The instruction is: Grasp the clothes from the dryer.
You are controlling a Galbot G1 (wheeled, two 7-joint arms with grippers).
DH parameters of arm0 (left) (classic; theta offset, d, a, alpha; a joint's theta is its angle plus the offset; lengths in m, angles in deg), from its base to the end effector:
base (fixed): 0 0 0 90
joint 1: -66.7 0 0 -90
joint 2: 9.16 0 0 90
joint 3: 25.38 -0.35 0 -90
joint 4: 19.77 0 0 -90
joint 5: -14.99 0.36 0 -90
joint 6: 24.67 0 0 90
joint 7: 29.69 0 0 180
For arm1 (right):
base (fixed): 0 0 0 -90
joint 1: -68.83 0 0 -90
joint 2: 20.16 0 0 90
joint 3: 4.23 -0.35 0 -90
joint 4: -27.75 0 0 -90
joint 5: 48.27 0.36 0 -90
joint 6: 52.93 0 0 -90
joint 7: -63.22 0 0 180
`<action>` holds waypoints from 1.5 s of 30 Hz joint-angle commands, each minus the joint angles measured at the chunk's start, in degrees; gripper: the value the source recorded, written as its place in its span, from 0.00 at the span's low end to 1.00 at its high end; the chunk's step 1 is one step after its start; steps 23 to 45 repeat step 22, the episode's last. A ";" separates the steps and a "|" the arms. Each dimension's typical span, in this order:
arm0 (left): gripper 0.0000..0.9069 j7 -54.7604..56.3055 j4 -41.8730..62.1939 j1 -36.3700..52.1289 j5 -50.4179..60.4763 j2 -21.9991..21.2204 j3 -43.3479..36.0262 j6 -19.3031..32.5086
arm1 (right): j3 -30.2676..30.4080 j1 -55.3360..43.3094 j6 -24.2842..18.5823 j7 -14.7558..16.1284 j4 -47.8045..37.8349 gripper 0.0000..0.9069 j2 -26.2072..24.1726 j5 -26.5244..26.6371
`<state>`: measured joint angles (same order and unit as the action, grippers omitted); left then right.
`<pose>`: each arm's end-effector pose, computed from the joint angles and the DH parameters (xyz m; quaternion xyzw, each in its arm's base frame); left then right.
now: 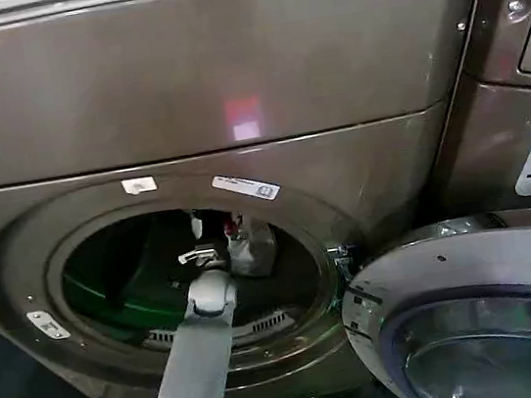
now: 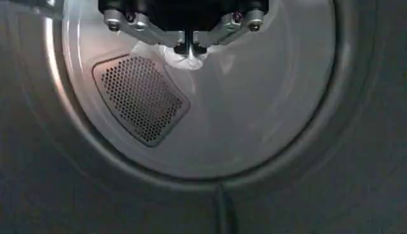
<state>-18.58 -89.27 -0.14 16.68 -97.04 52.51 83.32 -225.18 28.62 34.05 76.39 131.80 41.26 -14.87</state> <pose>0.4913 -0.0531 -0.3101 0.0056 0.9825 0.0384 0.1820 -0.2275 -0.3573 0.1074 0.5571 0.6521 -0.4485 0.2517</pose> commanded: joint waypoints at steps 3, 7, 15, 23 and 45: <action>0.00 1.02 -1.82 -1.43 0.30 0.16 0.23 0.49 | -0.14 -0.36 0.30 0.33 0.14 1.00 -0.01 -0.11; 0.00 0.86 -1.72 -1.25 0.23 0.16 0.07 0.40 | -0.16 -0.43 0.39 0.54 0.16 1.00 -0.03 -0.26; 0.00 0.60 -1.48 -0.84 -0.03 0.28 0.03 0.52 | -0.27 -0.41 0.37 0.78 0.09 1.00 -0.03 -0.35; 0.00 0.46 -1.42 -0.07 -0.34 0.52 -0.60 0.37 | -0.49 -0.37 0.36 1.00 0.03 1.00 0.11 -0.31; 0.00 0.46 -1.42 -0.07 -0.34 0.52 -0.60 0.37 | -0.49 -0.37 0.36 1.00 0.03 1.00 0.11 -0.31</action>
